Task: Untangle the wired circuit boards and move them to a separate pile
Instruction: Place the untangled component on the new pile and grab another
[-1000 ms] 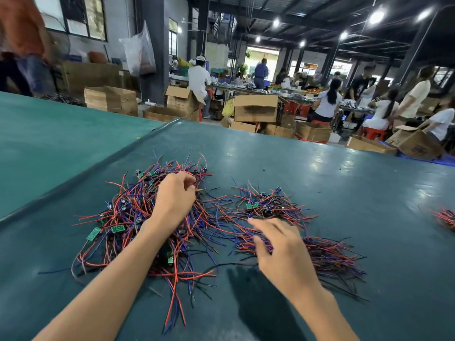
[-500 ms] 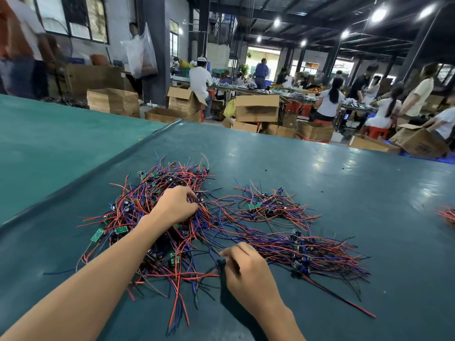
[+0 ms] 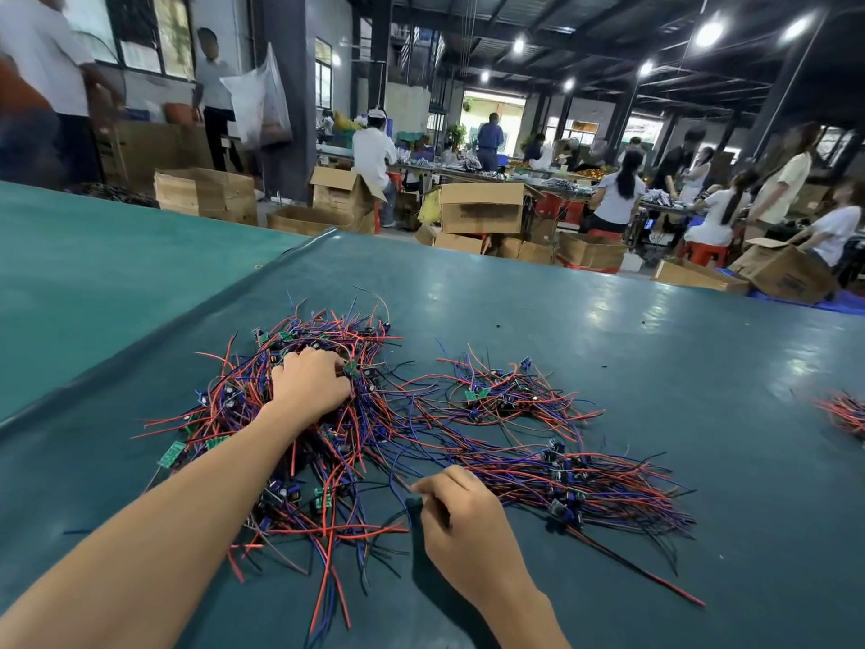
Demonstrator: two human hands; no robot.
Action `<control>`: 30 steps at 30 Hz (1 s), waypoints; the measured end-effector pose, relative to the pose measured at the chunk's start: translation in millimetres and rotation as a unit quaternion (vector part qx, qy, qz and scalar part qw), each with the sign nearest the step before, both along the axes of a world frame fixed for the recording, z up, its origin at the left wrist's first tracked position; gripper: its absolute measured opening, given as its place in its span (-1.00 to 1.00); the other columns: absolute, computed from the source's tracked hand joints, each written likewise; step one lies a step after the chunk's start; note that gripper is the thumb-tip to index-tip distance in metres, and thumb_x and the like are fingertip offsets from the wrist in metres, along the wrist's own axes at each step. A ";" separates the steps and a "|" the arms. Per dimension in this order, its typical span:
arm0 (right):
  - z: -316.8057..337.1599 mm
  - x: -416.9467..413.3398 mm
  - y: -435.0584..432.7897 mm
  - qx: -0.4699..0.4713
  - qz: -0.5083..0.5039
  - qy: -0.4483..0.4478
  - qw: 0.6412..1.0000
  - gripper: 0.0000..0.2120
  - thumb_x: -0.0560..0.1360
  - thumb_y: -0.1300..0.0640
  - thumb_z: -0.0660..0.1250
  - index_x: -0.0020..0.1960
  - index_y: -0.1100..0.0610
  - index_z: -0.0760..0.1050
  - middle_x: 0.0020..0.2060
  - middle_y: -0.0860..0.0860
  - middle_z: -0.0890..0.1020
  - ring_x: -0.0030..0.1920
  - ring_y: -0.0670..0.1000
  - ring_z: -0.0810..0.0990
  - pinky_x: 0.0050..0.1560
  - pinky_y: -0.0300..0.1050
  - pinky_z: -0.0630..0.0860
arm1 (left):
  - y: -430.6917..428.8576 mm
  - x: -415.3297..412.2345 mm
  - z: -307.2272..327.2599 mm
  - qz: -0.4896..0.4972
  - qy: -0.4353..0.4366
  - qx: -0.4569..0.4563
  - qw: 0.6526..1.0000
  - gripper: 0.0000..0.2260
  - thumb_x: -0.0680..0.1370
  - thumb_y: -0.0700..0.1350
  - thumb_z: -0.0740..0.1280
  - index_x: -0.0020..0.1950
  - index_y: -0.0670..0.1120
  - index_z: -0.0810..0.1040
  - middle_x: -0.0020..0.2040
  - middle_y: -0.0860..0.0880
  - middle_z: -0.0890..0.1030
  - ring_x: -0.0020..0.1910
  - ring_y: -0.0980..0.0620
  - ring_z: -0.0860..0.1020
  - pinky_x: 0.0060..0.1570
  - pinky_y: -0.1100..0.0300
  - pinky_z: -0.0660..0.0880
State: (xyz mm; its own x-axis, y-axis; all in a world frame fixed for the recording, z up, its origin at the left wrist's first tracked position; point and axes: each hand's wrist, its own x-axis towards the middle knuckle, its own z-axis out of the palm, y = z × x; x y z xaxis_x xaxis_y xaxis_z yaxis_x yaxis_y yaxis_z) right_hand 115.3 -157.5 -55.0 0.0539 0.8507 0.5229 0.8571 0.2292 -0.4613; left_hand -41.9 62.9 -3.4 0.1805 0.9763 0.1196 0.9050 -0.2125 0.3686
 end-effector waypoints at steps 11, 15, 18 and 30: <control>-0.9 -1.1 -1.1 0.001 -0.004 0.013 1.000 -0.84 0.53 0.29 0.33 0.03 0.16 0.66 -0.08 -0.03 0.64 -0.06 -0.04 0.58 -0.04 -0.32 0.45 | -1.6 11.5 9.0 0.042 -0.109 -0.055 0.992 -0.74 0.50 0.11 0.38 -0.09 -0.06 0.72 -0.17 -0.05 0.70 -0.04 -0.12 0.56 0.10 -0.07 0.18; -0.4 0.6 -2.5 -0.006 0.001 0.019 1.000 -0.84 0.54 0.27 0.33 0.03 0.14 0.66 -0.07 -0.03 0.64 -0.04 -0.05 0.57 -0.05 -0.25 0.50 | -5.1 14.0 26.9 0.042 -0.083 -0.024 0.995 -0.81 0.52 0.09 0.36 -0.10 0.01 0.70 -0.03 -0.07 0.64 0.20 -0.22 0.42 0.19 -0.06 0.28; 0.2 0.3 -2.1 -0.008 0.003 0.008 1.000 -0.84 0.54 0.27 0.32 0.02 0.14 0.66 -0.07 -0.04 0.64 -0.03 -0.04 0.57 -0.03 -0.17 0.52 | -5.9 12.7 45.8 0.008 -0.155 -0.004 0.988 -0.74 0.58 0.08 0.33 -0.10 -0.08 0.67 -0.10 -0.08 0.67 0.07 -0.20 0.56 0.24 -0.11 0.44; -1.5 0.8 -1.5 -0.005 0.000 0.010 1.000 -0.84 0.54 0.26 0.31 0.00 0.11 0.66 -0.08 -0.09 0.62 -0.04 -0.09 0.56 -0.01 -0.24 0.50 | -36.8 8.2 121.4 -0.116 -0.704 -0.240 0.659 -0.84 0.68 -0.17 0.20 -0.01 -0.15 0.54 -0.15 -0.04 0.64 -0.37 0.15 0.51 -0.35 0.26 0.45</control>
